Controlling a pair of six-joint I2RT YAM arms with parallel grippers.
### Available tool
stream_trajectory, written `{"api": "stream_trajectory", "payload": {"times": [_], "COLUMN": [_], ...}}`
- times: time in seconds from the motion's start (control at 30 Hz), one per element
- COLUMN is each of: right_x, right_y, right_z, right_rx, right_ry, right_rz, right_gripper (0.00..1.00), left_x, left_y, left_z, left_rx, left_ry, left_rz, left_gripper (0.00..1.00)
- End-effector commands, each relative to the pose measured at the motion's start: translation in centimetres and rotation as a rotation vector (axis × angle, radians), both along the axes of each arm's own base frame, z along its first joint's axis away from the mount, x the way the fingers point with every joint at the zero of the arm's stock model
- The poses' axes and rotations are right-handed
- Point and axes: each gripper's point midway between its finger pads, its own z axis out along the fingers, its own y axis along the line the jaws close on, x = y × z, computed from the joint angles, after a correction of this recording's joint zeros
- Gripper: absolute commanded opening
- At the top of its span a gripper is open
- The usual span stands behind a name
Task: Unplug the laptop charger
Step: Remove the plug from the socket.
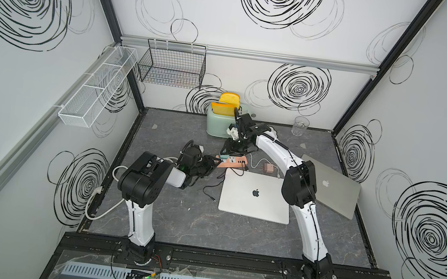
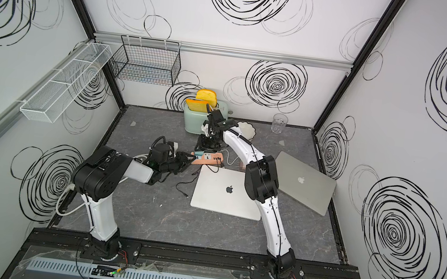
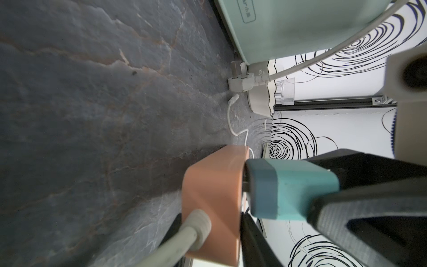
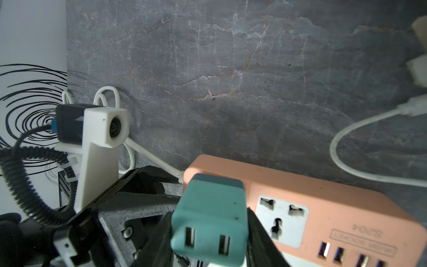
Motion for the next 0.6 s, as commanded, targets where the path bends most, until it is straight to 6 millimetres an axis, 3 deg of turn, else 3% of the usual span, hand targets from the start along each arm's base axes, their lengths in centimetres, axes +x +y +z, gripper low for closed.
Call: {"api": "stream_trajectory", "payload": {"times": [0.0, 0.13, 0.37, 0.57], "right_x": [-1.5, -0.5, 0.6, 0.5], "right_y": [1.7, 1.0, 0.8, 2.2], "right_z": [1.2, 2.1, 3.5, 5.2], "right_rx": [0.043, -0.011, -0.007, 0.031], "right_ry": [0.047, -0.014, -0.074, -0.13], "right_rz": [0.019, -0.015, -0.046, -0.025], "right_gripper": [0.2, 0.2, 0.2, 0.19], "left_x": [-1.6, -2.2, -2.7, -3.0], "left_y": [2.0, 2.9, 4.0, 4.0], "left_z": [-4.4, -6.0, -7.1, -7.6], "left_rx": [0.089, 0.168, 0.266, 0.254], "left_ry": [0.132, 0.196, 0.228, 0.245], "left_rz": [0.06, 0.065, 0.07, 0.078], "left_gripper": [0.0, 0.0, 0.0, 0.0]}}
